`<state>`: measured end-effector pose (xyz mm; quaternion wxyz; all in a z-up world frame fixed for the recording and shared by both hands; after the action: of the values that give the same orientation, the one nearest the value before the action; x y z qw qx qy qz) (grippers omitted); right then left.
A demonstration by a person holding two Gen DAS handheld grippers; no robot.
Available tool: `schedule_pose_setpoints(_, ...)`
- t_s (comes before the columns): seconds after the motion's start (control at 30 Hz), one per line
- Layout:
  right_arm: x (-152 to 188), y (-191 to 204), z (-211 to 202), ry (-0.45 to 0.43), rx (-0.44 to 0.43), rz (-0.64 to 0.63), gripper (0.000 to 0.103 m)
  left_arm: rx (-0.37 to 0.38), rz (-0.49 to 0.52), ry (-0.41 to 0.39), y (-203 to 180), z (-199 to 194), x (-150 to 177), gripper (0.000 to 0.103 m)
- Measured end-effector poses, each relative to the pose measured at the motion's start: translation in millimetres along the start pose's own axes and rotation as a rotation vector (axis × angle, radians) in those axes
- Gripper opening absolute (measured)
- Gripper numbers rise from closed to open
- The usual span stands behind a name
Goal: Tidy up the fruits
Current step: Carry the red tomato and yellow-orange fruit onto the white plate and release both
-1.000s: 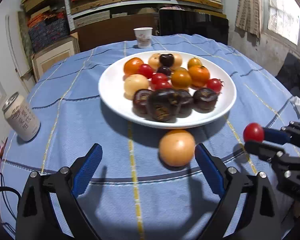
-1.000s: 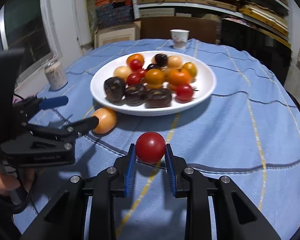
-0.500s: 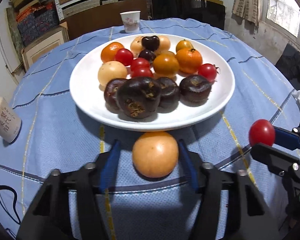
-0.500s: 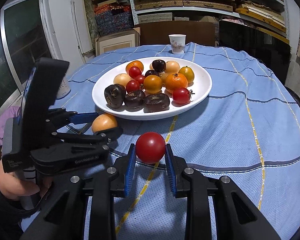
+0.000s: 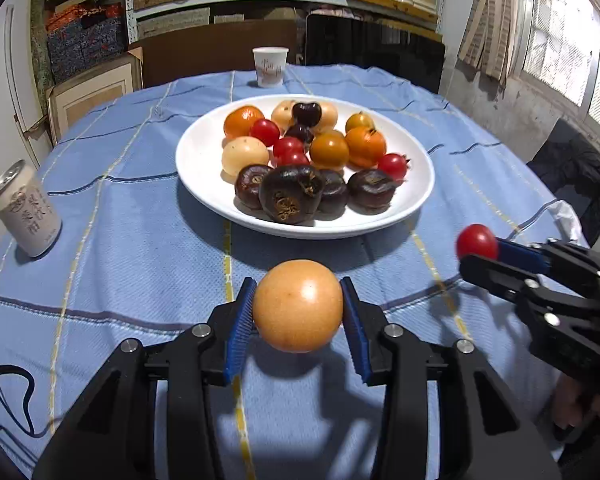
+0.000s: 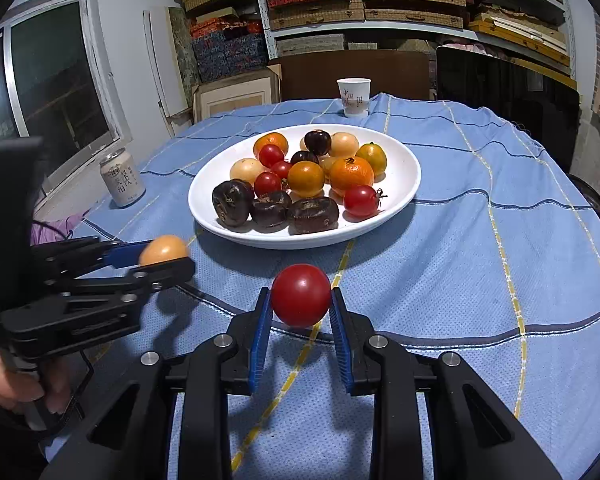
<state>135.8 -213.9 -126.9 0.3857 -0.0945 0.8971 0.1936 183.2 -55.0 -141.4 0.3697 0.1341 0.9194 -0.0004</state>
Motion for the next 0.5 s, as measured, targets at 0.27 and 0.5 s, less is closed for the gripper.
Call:
schedule_pose_setpoints(0.27,-19,1,-13,0.004,-0.007,-0.039,0.029,-0.007,0.019,-0.062,5,-33,-24,0.041)
schedule_pose_setpoints(0.5,-98,-7,-22,-0.065,-0.007,-0.095,0.029,0.003,-0.010,-0.052,16,-19,-90,0.041)
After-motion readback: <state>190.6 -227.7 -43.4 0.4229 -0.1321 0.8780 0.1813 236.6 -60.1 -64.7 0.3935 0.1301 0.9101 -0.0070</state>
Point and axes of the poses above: each gripper's, at about its wrist camera, not at the fingertips, and z roughly the way its jaws point, y to its left, x to its underside, the point moved 5 cm from there along z, roughly the way its jaws point, and after that the axes turned 11 degrees about -x, right-handed, at the moved point
